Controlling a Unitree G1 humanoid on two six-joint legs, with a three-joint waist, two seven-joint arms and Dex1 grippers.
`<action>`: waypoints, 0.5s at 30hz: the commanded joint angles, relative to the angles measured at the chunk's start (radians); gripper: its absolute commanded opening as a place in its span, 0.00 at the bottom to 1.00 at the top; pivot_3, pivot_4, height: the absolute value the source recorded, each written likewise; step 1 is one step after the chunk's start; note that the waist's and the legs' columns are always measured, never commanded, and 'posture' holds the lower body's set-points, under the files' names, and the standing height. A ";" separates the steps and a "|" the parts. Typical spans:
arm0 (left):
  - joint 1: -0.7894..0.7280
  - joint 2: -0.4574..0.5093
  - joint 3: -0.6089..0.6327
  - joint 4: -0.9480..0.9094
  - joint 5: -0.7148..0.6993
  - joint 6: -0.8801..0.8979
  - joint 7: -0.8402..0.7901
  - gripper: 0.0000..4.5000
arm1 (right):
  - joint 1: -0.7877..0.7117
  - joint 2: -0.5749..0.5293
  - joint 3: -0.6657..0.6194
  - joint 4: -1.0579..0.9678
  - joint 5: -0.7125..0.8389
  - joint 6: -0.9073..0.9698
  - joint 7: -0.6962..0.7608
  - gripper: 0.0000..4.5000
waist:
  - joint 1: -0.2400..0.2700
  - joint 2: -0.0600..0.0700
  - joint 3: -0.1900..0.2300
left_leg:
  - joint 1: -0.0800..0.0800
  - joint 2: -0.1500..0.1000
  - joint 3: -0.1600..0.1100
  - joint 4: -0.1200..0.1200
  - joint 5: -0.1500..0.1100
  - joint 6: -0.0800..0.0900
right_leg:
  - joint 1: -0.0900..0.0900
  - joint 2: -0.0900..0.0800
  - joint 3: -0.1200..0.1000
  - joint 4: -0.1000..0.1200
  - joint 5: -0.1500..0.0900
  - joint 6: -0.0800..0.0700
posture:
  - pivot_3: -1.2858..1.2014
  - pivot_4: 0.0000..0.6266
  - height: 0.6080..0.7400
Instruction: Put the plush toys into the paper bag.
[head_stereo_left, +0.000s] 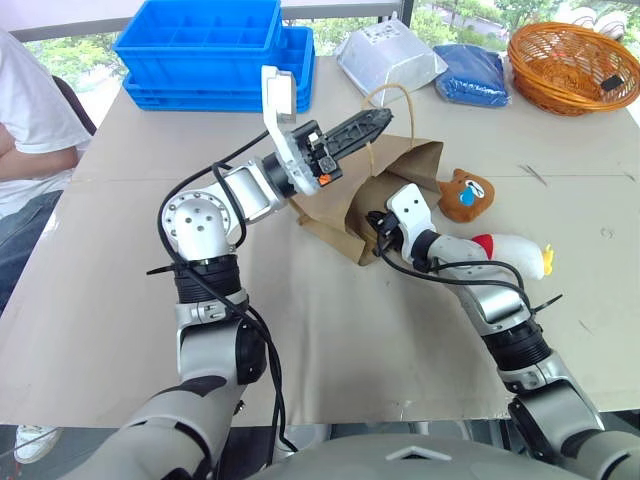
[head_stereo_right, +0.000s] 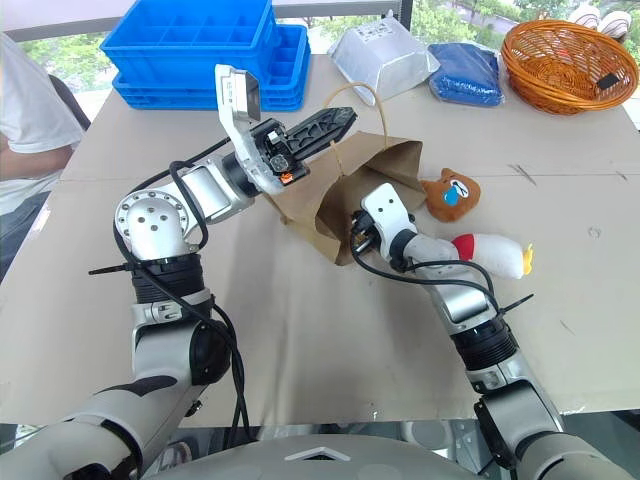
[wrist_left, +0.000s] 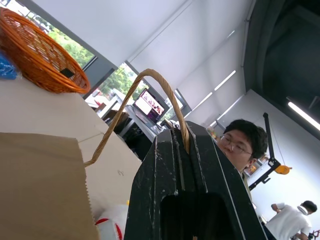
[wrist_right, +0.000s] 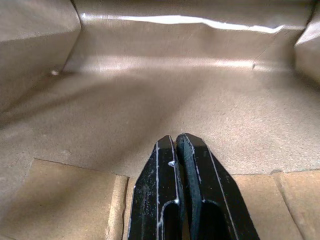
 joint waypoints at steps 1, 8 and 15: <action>0.007 0.012 -0.025 -0.073 -0.047 0.018 -0.025 0.01 | -0.086 0.005 0.008 0.039 -0.033 0.004 0.035 0.00 | -0.001 0.000 0.000 | 0.000 0.000 0.000 0.000 0.000 0.000 | 0.000 0.000 0.000 0.000 0.000 0.000 | 0.52 0.24 1.00; 0.036 0.029 -0.047 -0.102 -0.063 0.022 -0.048 0.01 | -0.143 0.006 0.031 0.083 -0.052 0.046 0.112 0.00 | -0.001 0.000 0.000 | 0.000 0.000 -0.001 -0.001 0.000 0.000 | 0.000 -0.001 -0.001 0.000 0.000 0.000 | 0.52 0.24 1.00; 0.061 0.043 -0.072 -0.118 -0.043 -0.009 -0.079 0.01 | -0.166 -0.058 0.129 0.078 -0.123 -0.019 0.249 0.00 | 0.000 0.000 0.000 | 0.000 -0.001 -0.001 -0.001 0.000 0.000 | 0.000 -0.001 -0.001 0.000 0.000 0.000 | 0.52 0.24 1.00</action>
